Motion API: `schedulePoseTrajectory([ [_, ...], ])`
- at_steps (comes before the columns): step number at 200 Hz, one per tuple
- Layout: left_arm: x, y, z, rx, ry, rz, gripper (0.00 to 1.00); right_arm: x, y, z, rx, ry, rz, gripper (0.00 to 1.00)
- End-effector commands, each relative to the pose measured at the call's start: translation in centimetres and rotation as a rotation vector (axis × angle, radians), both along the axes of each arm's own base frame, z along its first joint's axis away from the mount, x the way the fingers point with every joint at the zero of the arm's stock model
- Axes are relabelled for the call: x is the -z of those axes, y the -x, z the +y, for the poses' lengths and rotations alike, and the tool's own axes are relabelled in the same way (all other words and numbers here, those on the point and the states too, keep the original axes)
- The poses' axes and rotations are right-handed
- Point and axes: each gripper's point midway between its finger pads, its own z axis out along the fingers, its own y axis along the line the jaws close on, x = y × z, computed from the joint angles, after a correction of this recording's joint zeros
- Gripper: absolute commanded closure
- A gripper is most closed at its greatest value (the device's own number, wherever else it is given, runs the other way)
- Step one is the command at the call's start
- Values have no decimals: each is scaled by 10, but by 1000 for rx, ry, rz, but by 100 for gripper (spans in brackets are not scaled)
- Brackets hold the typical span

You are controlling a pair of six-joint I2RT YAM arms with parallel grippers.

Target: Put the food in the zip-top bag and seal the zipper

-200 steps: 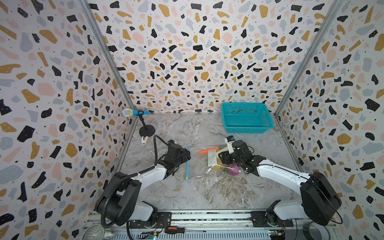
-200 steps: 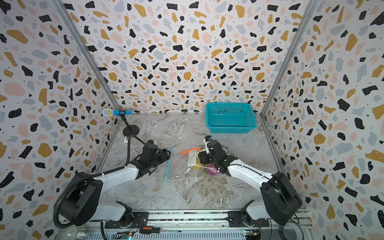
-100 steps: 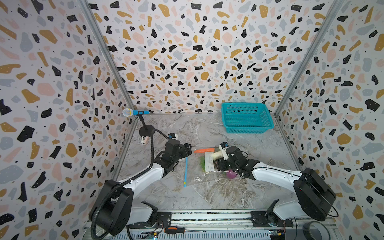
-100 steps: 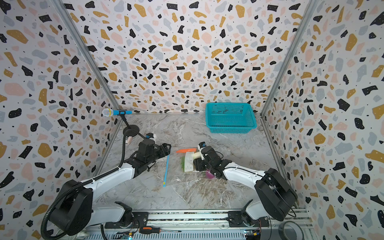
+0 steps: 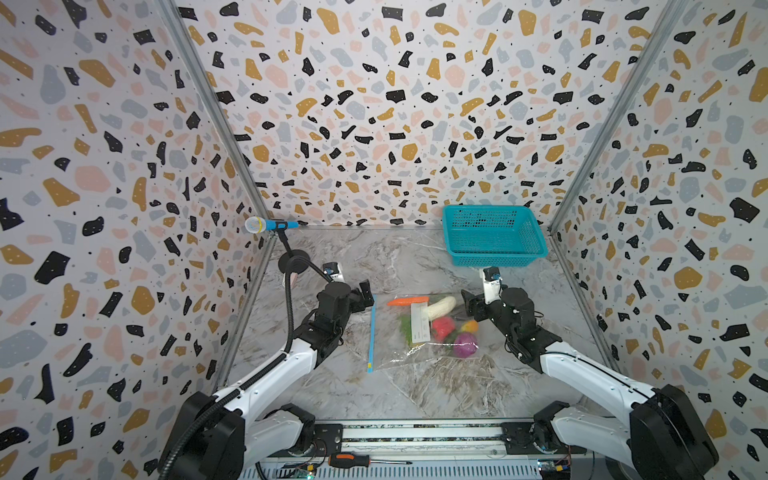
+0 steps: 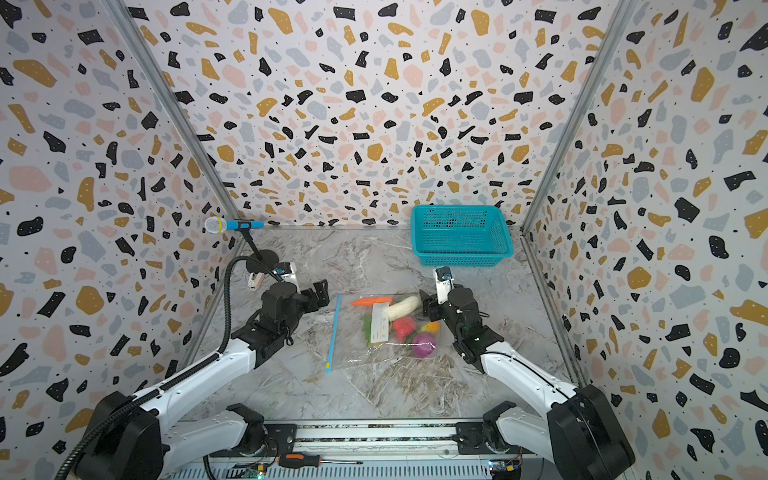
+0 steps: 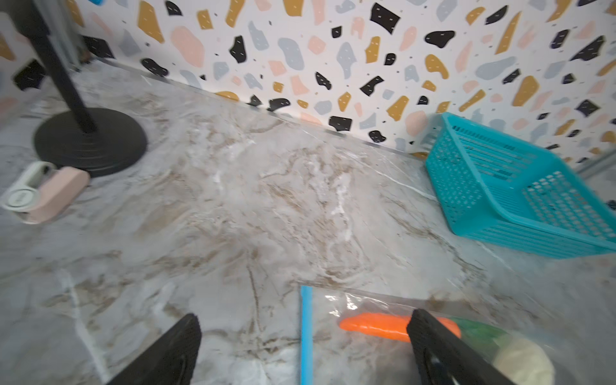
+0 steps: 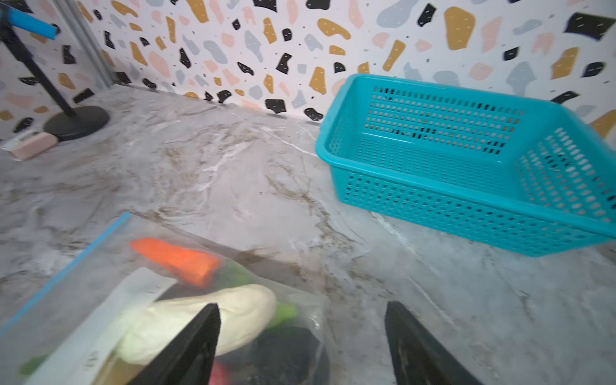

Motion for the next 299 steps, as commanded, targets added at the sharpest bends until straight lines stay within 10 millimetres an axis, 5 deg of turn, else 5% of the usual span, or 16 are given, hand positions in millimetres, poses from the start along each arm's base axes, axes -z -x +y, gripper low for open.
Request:
schedulePoseTrajectory([
  [1,-21,-4,39,-171,-181,-110,0,-31,-8,-31,84,47,-202,20],
  [34,-17,3,66,-279,-349,-137,0,-16,-3,-74,187,5,-228,20],
  [93,16,-4,98,-277,-414,-145,4,20,-7,-95,252,58,-235,21],
  [159,44,-13,118,-255,-405,-161,8,27,-10,-108,289,76,-276,21],
  [235,42,14,132,-324,-348,-265,8,39,-13,-120,289,10,-271,20],
  [299,45,9,132,-310,-343,-251,1,53,-31,-121,245,-13,-168,11],
])
